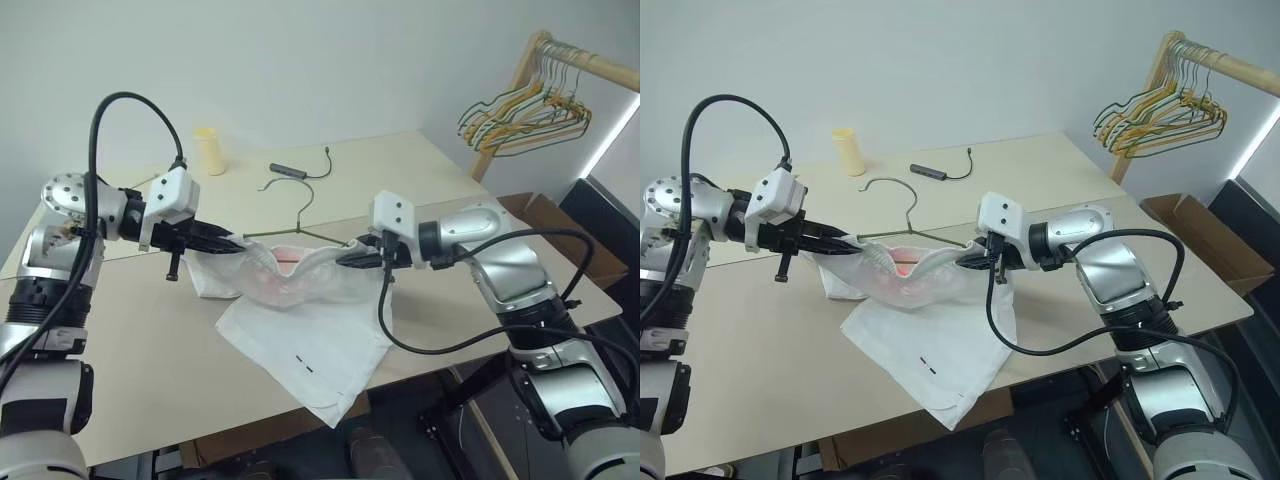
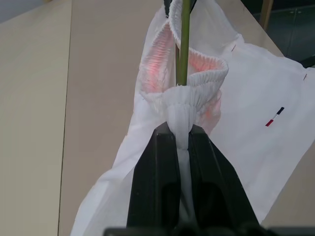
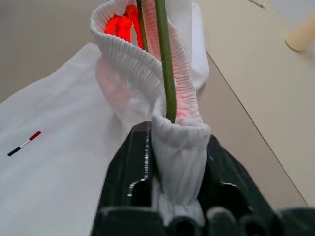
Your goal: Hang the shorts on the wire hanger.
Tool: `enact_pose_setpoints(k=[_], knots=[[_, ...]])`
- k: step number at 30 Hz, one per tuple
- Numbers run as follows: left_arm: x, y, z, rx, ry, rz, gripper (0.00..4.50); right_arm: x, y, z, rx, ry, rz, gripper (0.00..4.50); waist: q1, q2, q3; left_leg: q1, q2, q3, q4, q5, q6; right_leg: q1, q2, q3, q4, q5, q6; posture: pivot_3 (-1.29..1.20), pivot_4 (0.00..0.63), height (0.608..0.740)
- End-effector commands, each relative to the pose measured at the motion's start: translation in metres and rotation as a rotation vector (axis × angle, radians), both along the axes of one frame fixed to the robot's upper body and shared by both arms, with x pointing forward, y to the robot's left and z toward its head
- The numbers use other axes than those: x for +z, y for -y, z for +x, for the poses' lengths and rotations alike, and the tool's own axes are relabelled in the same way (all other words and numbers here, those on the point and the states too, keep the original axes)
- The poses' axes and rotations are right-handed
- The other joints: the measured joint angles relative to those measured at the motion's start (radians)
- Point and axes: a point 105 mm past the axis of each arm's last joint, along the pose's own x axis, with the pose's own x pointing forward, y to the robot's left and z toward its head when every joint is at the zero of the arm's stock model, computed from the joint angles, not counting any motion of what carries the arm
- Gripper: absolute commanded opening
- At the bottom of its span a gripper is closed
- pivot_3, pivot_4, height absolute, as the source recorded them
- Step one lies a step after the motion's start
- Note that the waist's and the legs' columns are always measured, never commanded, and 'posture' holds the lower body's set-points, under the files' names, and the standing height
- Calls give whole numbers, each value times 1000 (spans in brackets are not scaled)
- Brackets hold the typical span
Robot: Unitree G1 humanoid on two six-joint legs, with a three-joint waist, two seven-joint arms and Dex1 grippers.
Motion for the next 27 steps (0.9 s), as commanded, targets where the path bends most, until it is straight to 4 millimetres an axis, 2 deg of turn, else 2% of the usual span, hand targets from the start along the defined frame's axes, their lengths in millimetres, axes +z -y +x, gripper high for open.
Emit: enact_pose_setpoints(k=[1, 4, 11, 18, 22, 24, 27], knots=[[13, 2, -3, -19, 49, -31, 0, 18, -5, -3, 30, 43, 16, 64, 1, 0, 0, 0, 0, 0, 0, 0, 0, 0, 0, 0, 0, 0, 0, -198, 0, 740], [10, 2, -1, -11, 50, -12, 0, 16, -5, -3, 23, 45, 10, 64, 2, 0, 0, 0, 0, 0, 0, 0, 0, 0, 0, 0, 0, 0, 0, -198, 0, 740], [17, -7, 17, 97, 111, -73, 2211, 17, 3, 0, -50, 38, 34, 64, 4, 0, 0, 0, 0, 0, 0, 0, 0, 0, 0, 0, 0, 0, 0, -216, 0, 740], [54, -29, 33, 253, 246, -271, 4491, 25, 32, 3, -243, -1, 89, 64, -1, 0, 0, -4, 0, 0, 0, 0, 0, -5, -2, 0, 1, 0, 0, -249, 0, 740], [79, -32, 45, 373, 359, -488, 4500, 23, 61, 12, -509, -69, 110, 64, -1, -1, -1, -7, -1, 0, 2, 0, 0, -8, -3, 0, 3, 0, 0, -271, 0, 740], [78, -27, 43, 372, 340, -552, 4500, 26, 76, 17, -674, -135, 166, 64, -6, -1, -1, -8, -1, 0, 3, 0, 0, -9, -4, 0, 3, 0, 0, -290, 0, 740], [62, -13, 23, 259, 252, -600, 4500, 17, 100, 19, -896, -210, 165, 64, -25, 0, -2, -10, -2, 0, 3, 1, 1, -10, -6, 0, 4, 0, 0, -312, 0, 740]])
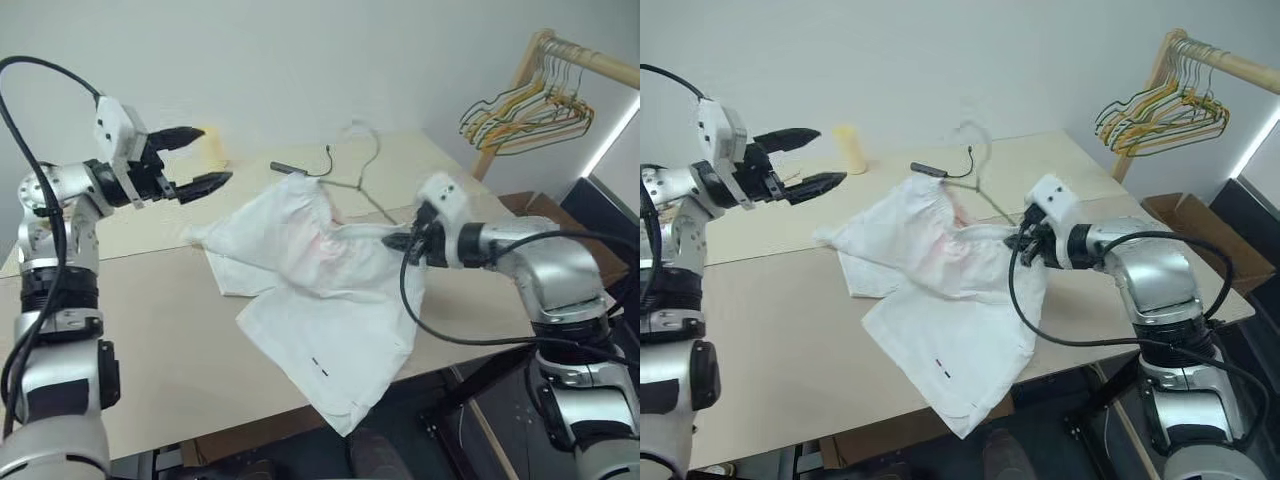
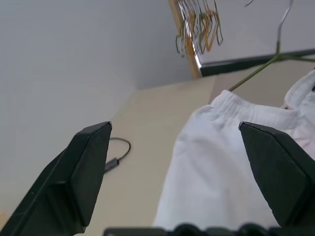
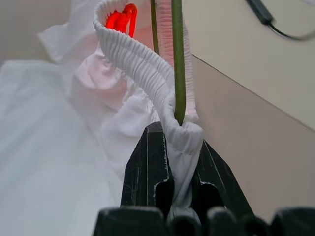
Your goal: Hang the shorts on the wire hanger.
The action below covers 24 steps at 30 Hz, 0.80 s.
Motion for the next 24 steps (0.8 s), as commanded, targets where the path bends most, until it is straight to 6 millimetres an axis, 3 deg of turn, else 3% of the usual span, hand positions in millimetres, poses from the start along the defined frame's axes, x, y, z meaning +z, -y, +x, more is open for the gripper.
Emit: enact_pose_setpoints(k=[1, 7, 13, 21, 24], knots=[[2, 16, -25, -146, -1, -89, 4500, 8, 31, 0, -246, -39, 6, 64, -12, 1, -1, 0, -1, 0, 0, 0, 0, 0, -2, 0, 1, 0, 0, -314, 0, 740], [0, 37, -54, -297, -60, -252, 4500, -7, 88, -6, -642, -149, 1, 64, -40, 1, -1, -3, -3, 0, 1, 1, 2, -1, -4, 0, 0, 1, 2, -324, 0, 740], [8, 40, -63, -354, -41, -385, 4500, 1, 153, 0, -1060, -122, 66, 64, -65, 4, -3, 0, -5, 2, 2, 3, 5, 3, -4, 2, 0, 2, 3, -341, 0, 740], [7, 42, -56, -320, -31, -354, 4500, 24, 188, 6, -1413, 24, 17, 64, -127, 5, -4, 12, -5, 5, 1, 3, 7, 18, -4, 4, -3, 2, 6, -326, 0, 740], [9, 39, -58, -318, -24, -366, 4500, 42, 194, 11, -1477, 129, 37, 64, -142, 5, -4, 13, -5, 5, 1, 4, 7, 20, -4, 4, -4, 3, 7, -325, 0, 740]])
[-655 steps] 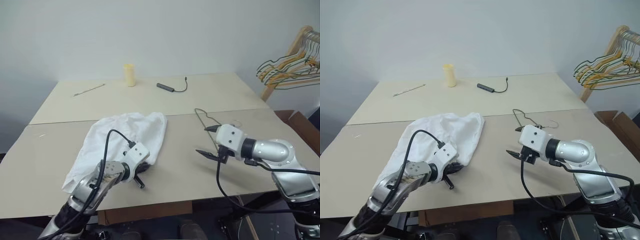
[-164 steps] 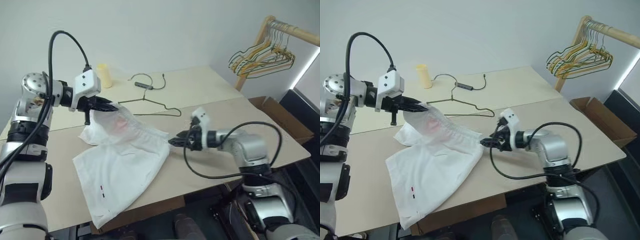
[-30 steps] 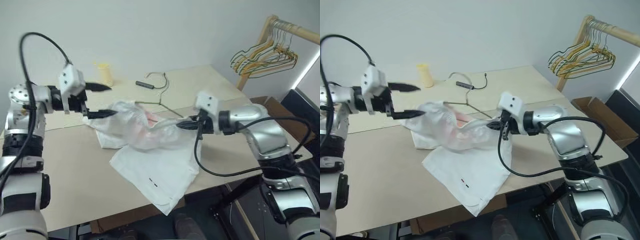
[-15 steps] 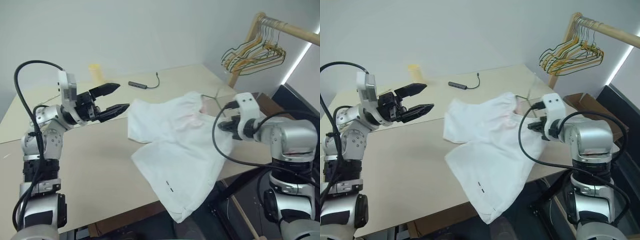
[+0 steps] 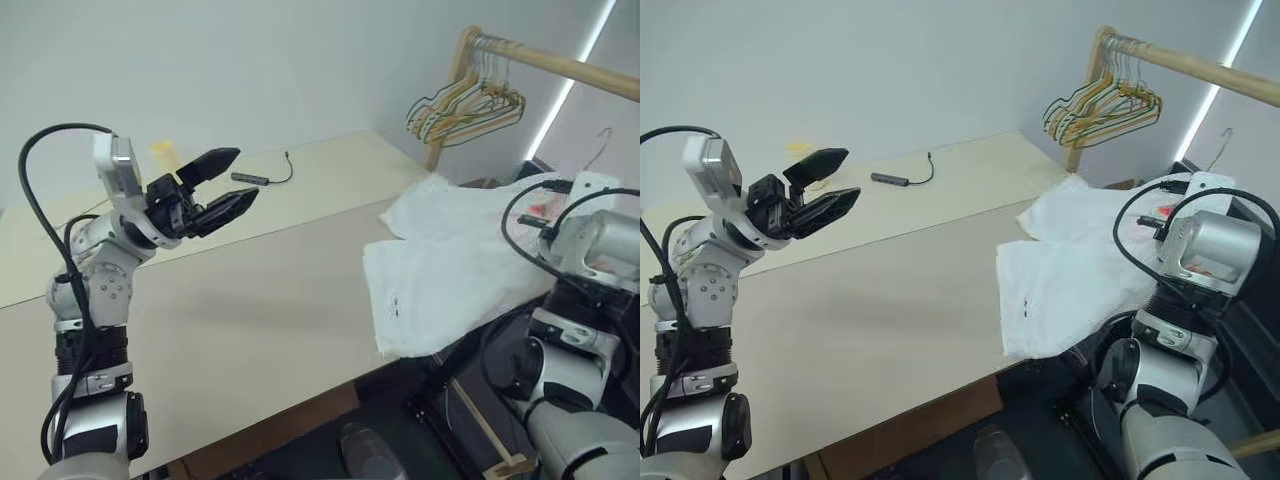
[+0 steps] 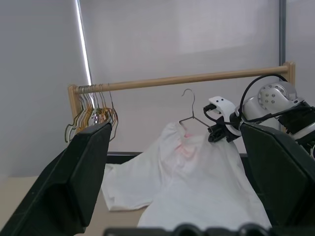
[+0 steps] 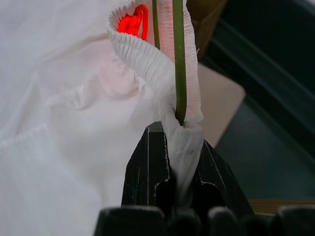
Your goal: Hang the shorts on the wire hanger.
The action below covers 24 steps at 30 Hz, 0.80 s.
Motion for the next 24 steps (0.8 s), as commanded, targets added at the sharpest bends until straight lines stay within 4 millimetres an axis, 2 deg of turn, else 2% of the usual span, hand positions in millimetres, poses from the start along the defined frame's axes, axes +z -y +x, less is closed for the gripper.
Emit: enact_pose_setpoints(k=[1, 6, 11, 13, 15, 17, 19, 21, 24], knots=[[14, -5, -5, 13, 57, -1, 4500, 45, 8, 7, -76, 184, -92, 64, -8, 0, 0, 0, 0, 0, 0, 0, 0, 0, 0, 0, 0, 0, 0, -325, 0, 740], [11, -6, -5, 26, 47, 20, 4500, 76, 16, 19, -116, 284, -119, 64, -24, 0, 0, 0, 0, 1, 0, 0, 0, 0, 0, 1, 0, 0, 0, -319, 0, 740], [11, -5, -4, 32, 49, 24, 4500, 87, 29, 31, -144, 323, -92, 64, -29, 0, 0, 1, 0, 1, 0, 0, 1, 2, 0, 0, -2, 0, 1, -316, 0, 740], [11, -5, -4, 41, 49, 28, 4500, 84, 32, 38, -134, 291, -95, 64, -29, 0, 0, 3, 0, 1, 0, -1, 2, 5, 0, 0, -4, 0, 1, -316, 0, 740], [9, -5, -2, 56, 44, 34, 4500, 79, 39, 41, -145, 291, -44, 64, -30, 0, 1, 13, 0, 1, -5, -2, 3, 15, 0, 0, -11, 0, 2, -316, 0, 740], [7, -4, -2, 54, 42, 36, 4500, 75, 44, 44, -153, 295, 9, 64, -32, 0, 1, 16, 0, 2, -8, -3, 5, 21, 0, 0, -15, -2, 4, -315, 0, 740], [7, -4, -3, 47, 44, 34, 4500, 71, 47, 45, -153, 300, 54, 64, -33, 0, 1, 16, 0, 2, -8, -4, 6, 20, 0, 0, -18, -4, 9, -313, 0, 740], [9, -4, -4, 44, 47, 22, 4500, 63, 51, 46, -162, 305, 135, 64, -33, 0, 1, 15, 0, 3, -8, -5, 8, 20, 0, 1, -18, -2, 5, -310, 0, 740], [10, -4, -3, 49, 47, 16, 4500, 59, 57, 44, -180, 297, 139, 64, -30, 0, 1, 14, 0, 4, -8, -6, 9, 19, 0, 1, -19, -2, 5, -304, 0, 740]])
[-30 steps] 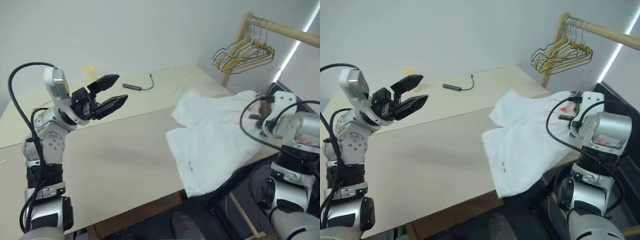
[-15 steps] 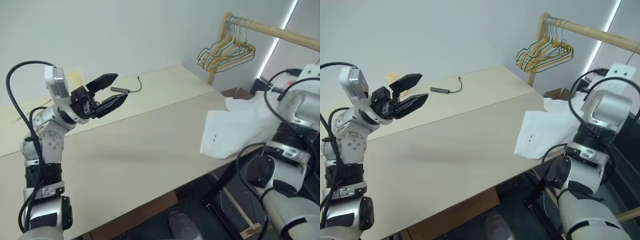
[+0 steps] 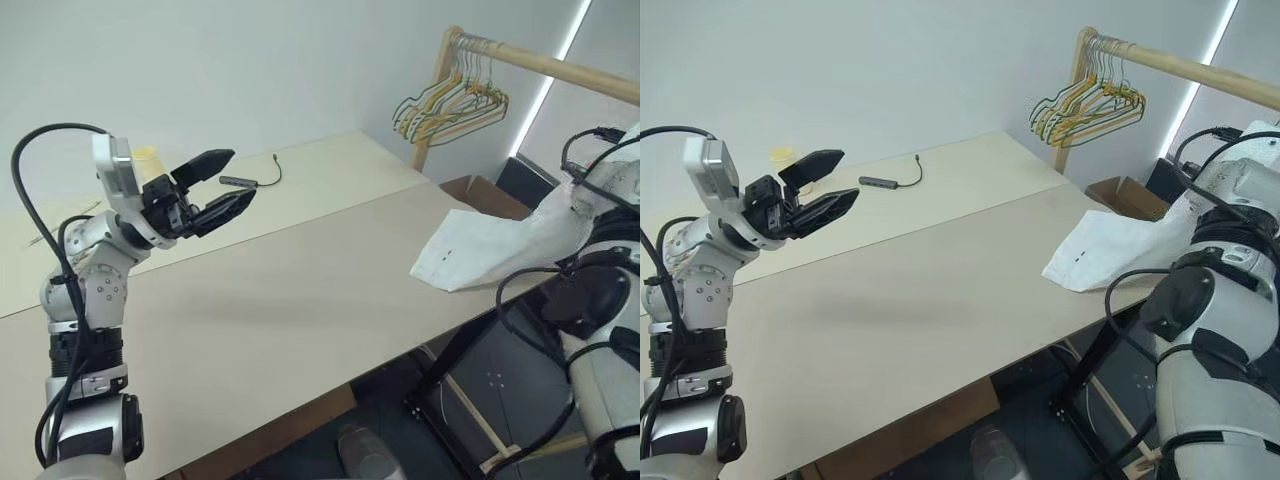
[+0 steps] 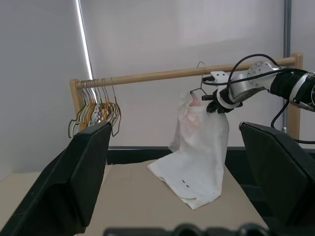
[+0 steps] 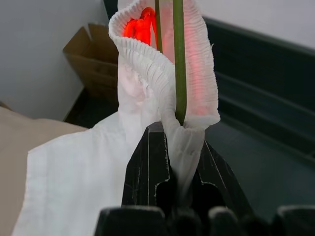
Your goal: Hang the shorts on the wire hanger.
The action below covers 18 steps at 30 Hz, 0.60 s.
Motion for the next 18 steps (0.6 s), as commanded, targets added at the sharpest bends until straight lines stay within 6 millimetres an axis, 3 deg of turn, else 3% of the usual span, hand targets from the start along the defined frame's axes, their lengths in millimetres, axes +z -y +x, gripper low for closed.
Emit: enact_pose_setpoints(k=[1, 8, 15, 18], knots=[[11, 1, -5, -3, 52, -5, 4500, 23, 9, -1, -31, 93, 5, 64, 2, 0, 0, 0, 0, 0, 0, 0, 0, 0, 0, 0, 0, 0, 0, -304, 0, 740], [11, 3, -12, -37, 54, -6, 4500, 11, 13, -5, -44, 54, 51, 64, 2, -1, 0, 0, 0, 1, 0, 0, 0, 0, 0, 0, -1, -3, 5, -300, 0, 740], [11, 6, -20, -96, 47, -11, 4500, 5, 14, -7, -46, -20, -26, 64, 4, -1, 0, 0, 0, 1, 0, 0, 0, 1, 0, 1, -1, -3, 6, -293, 0, 740], [9, 6, -18, -83, 46, -3, 4500, 6, 14, -5, -21, -33, -75, 1013, 4, -1, 0, 0, 0, 1, 0, 0, 0, 1, 0, 1, -1, -3, 6, -294, 0, 740]])
